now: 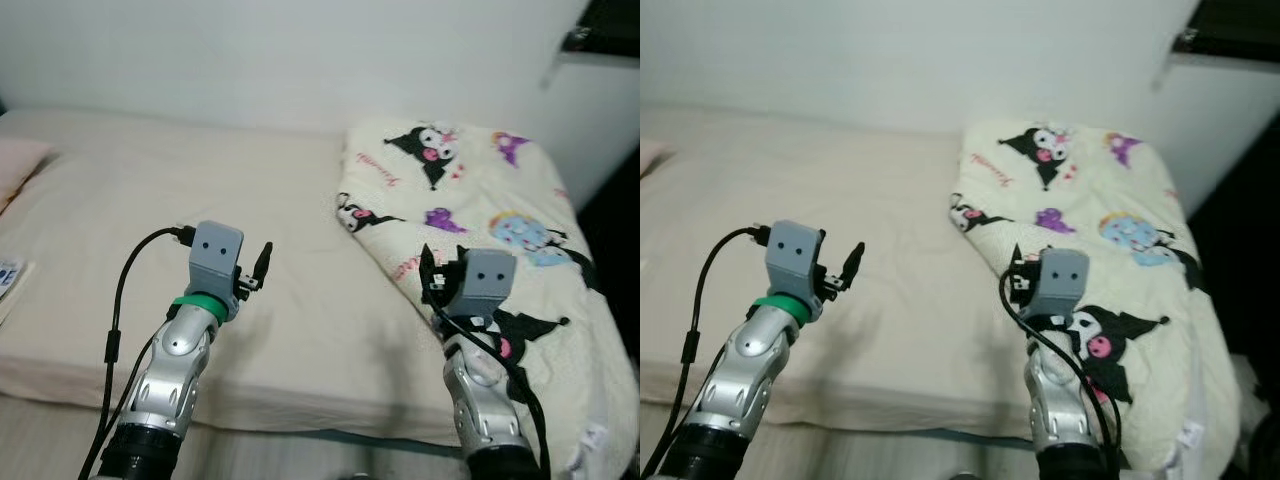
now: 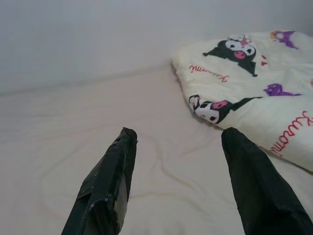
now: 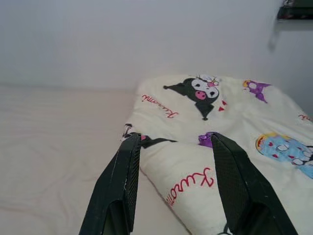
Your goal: Clean up the room
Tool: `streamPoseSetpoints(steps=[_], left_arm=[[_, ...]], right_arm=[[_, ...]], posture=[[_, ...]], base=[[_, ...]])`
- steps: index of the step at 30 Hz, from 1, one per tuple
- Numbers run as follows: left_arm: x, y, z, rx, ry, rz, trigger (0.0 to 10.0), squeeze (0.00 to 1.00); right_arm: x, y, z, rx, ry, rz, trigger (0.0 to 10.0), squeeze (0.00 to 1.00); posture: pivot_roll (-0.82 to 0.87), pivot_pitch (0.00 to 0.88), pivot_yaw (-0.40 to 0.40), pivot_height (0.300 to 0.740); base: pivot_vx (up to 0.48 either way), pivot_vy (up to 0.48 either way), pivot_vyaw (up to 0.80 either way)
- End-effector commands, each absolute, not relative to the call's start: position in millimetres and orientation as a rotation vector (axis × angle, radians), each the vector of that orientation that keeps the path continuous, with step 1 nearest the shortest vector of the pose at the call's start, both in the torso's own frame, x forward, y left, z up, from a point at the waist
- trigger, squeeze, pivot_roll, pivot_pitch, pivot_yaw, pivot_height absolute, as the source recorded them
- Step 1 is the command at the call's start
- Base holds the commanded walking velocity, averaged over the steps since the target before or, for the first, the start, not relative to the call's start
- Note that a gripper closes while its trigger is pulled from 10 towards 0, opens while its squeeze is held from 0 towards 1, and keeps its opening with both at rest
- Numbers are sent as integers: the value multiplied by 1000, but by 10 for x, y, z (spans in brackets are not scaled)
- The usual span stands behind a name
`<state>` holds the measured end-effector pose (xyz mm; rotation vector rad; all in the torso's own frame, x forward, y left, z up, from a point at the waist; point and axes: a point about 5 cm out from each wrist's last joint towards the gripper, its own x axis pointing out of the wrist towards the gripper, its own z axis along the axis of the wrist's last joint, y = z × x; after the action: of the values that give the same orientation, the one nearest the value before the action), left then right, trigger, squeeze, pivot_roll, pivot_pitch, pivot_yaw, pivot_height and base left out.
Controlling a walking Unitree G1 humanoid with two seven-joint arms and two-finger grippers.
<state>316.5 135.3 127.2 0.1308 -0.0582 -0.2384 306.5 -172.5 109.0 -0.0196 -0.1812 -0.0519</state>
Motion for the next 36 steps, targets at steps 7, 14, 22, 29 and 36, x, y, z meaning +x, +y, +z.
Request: streamPoseSetpoints(steps=[7,14,22,29,36], left_arm=[[3139,1368,1233,142,-42,-244,10000,0],[3143,1374,1224,141,-36,-242,10000,0],[3154,1380,1208,145,-20,-236,10000,0],[3156,1383,1195,153,-13,-231,10000,0],[3156,1387,1195,158,-13,-227,10000,0]], right_arm=[[3043,-1716,1038,-8,-159,-52,10000,0],[3044,-1722,1040,-12,-160,-51,10000,0],[3046,-1722,1043,-12,-161,-51,10000,0],[3040,-1724,1042,-12,-160,-52,10000,0],[3039,-1724,1042,-12,-159,-52,10000,0]], posture=[[-42,24,43,740],[-42,20,41,740],[-44,17,40,740],[-45,20,41,740],[-45,23,41,740]], base=[[0,-344,0],[0,-321,0],[0,-83,0],[0,0,0],[0,-155,0]])
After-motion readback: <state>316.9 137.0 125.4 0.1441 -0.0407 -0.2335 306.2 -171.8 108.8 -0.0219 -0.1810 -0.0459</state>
